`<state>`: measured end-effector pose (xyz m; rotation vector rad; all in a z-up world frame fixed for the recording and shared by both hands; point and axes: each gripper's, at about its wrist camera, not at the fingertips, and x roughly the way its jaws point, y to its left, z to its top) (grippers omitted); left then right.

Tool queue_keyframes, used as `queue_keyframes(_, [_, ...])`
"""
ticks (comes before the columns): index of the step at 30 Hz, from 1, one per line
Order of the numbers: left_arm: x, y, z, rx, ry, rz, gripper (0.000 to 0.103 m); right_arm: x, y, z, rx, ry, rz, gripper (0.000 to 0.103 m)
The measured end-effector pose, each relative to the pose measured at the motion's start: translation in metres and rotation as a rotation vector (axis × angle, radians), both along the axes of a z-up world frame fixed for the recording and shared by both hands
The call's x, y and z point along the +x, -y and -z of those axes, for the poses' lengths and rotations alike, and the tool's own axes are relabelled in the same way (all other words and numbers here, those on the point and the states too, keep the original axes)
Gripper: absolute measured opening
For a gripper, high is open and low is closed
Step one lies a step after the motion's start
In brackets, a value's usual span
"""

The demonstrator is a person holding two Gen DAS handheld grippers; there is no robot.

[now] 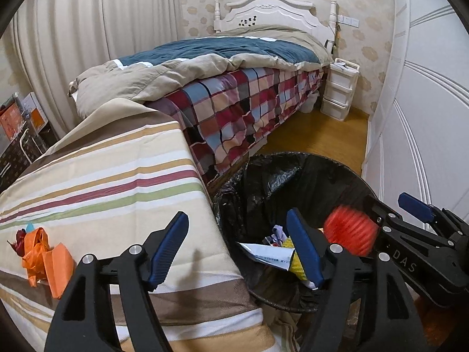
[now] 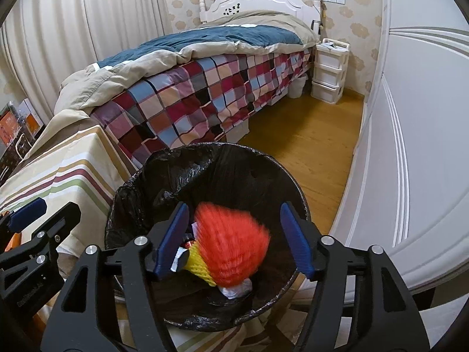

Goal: Collect trash
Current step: 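Open both tools to drop the tube and foam net into the bin, then move both tools back toward the remaining trash on the bed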

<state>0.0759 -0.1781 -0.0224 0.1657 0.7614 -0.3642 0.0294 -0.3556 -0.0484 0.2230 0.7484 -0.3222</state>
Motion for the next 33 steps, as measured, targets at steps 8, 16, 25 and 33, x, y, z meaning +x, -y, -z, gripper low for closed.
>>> queue_keyframes(8, [-0.005, -0.014, -0.006, 0.002, 0.02, -0.026, 0.072, -0.005, -0.005, -0.006, -0.003, 0.007, -0.001, 0.069])
queue_keyframes(16, [-0.012, -0.048, -0.016, 0.005, 0.04, -0.076, 0.074, -0.008, -0.029, -0.015, 0.002, 0.014, -0.048, 0.069])
queue_keyframes(25, [-0.02, -0.113, -0.023, -0.005, 0.035, -0.177, 0.074, -0.007, -0.081, -0.023, 0.033, 0.022, -0.154, 0.069])
queue_keyframes(33, [-0.029, -0.187, -0.019, -0.004, 0.014, -0.31, 0.074, 0.002, -0.139, -0.026, 0.04, 0.015, -0.269, 0.069])
